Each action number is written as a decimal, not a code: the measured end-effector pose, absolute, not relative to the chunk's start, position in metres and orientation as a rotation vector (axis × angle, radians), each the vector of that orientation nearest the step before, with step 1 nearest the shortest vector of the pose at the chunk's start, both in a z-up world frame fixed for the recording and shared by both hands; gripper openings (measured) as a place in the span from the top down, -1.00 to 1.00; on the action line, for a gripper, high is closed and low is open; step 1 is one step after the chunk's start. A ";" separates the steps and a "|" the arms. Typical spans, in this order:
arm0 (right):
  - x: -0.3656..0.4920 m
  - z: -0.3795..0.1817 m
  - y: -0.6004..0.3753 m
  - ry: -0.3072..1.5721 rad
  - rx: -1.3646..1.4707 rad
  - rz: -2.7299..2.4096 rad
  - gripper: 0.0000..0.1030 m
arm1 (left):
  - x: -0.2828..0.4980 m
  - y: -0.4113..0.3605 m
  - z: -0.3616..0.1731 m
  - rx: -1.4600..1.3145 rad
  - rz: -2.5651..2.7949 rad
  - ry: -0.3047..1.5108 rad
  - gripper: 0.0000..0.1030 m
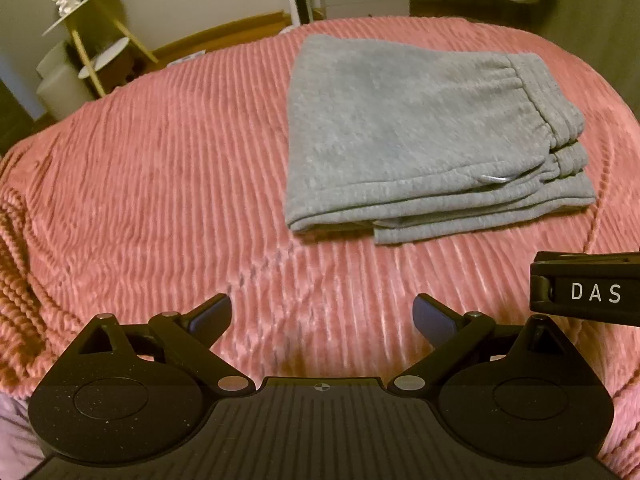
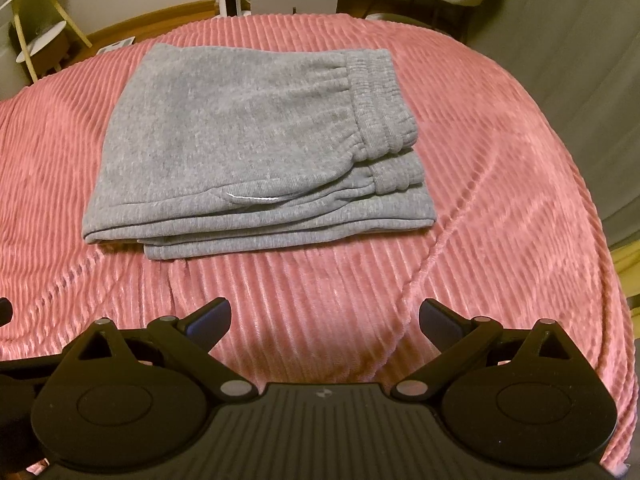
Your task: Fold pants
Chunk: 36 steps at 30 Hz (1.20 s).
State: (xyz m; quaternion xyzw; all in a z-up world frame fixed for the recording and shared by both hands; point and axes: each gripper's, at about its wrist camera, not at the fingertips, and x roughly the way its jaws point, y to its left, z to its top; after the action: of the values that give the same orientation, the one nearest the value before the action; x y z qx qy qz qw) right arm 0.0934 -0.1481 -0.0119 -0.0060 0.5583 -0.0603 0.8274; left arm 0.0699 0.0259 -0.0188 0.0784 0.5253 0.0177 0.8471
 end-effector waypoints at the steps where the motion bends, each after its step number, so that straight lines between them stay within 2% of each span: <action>1: 0.093 -0.012 -0.148 1.187 -0.013 -0.128 -0.95 | 0.070 0.026 -0.019 0.166 0.036 1.110 -0.94; 36: 0.094 -0.014 -0.153 1.199 0.011 -0.149 -0.95 | 0.070 0.020 -0.022 0.185 -0.004 1.098 -0.94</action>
State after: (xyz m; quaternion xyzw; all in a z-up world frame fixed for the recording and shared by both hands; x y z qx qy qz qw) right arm 0.0939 -0.1527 -0.0140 0.0053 0.5635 -0.0698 0.8231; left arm 0.0695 0.0201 -0.0224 0.0878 0.5209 -0.0018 0.8491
